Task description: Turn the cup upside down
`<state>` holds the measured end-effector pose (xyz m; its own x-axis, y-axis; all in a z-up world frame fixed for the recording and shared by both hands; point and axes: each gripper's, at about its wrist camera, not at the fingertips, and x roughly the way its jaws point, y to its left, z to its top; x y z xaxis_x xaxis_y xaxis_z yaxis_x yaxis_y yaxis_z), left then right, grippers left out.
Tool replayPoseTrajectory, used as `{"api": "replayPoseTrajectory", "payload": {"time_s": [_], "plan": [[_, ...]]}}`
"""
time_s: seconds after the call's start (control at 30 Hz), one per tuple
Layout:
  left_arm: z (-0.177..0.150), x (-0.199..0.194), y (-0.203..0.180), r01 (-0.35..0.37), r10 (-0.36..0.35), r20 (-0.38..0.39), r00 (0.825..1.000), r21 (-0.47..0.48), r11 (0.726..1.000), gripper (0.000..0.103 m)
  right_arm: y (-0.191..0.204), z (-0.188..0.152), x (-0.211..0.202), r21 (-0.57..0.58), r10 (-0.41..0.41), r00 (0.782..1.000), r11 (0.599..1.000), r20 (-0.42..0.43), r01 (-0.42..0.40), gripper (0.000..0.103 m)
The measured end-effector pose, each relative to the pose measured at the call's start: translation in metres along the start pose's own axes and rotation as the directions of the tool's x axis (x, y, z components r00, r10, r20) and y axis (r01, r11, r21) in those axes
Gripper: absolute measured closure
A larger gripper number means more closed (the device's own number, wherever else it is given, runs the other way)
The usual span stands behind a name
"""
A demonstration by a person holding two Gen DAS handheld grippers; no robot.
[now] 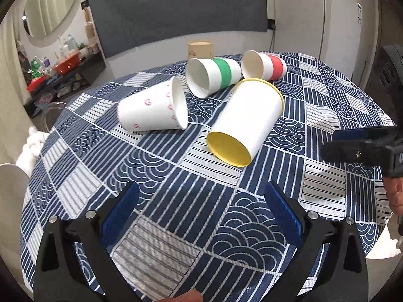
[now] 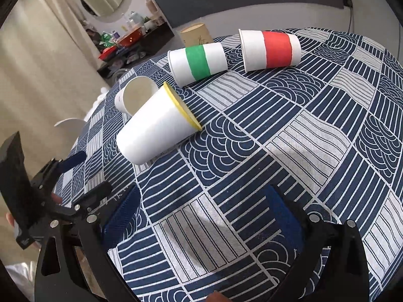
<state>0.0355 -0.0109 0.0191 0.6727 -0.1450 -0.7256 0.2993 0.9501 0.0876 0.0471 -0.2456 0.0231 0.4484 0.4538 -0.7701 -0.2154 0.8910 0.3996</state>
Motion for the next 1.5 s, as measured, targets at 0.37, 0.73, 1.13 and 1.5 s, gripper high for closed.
{"api": "replayPoseTrajectory", "payload": {"time_s": [0.37,0.73,1.13,1.5], "plan": [[0.02,0.029,-0.003,0.06,-0.058,-0.021,0.998,0.106,0.993,0.006,-0.012,-0.014,-0.004,-0.046,0.053,0.999,0.998,-0.001,-0.053,0.007],[0.033,0.045,-0.019,0.094,-0.101,0.007,0.995,0.285,0.954,0.006,-0.002,-0.017,-0.001,-0.131,0.065,0.998,0.989,-0.001,-0.064,0.007],[0.034,0.022,-0.008,0.174,-0.201,0.091,0.975,0.243,0.954,0.043,0.0,-0.025,-0.006,-0.151,0.083,0.997,0.985,0.0,-0.082,0.008],[0.041,-0.033,-0.01,0.125,-0.18,0.203,0.962,0.256,0.958,0.045,0.009,-0.026,-0.002,-0.124,0.103,0.995,0.987,-0.002,-0.103,0.008]]}}
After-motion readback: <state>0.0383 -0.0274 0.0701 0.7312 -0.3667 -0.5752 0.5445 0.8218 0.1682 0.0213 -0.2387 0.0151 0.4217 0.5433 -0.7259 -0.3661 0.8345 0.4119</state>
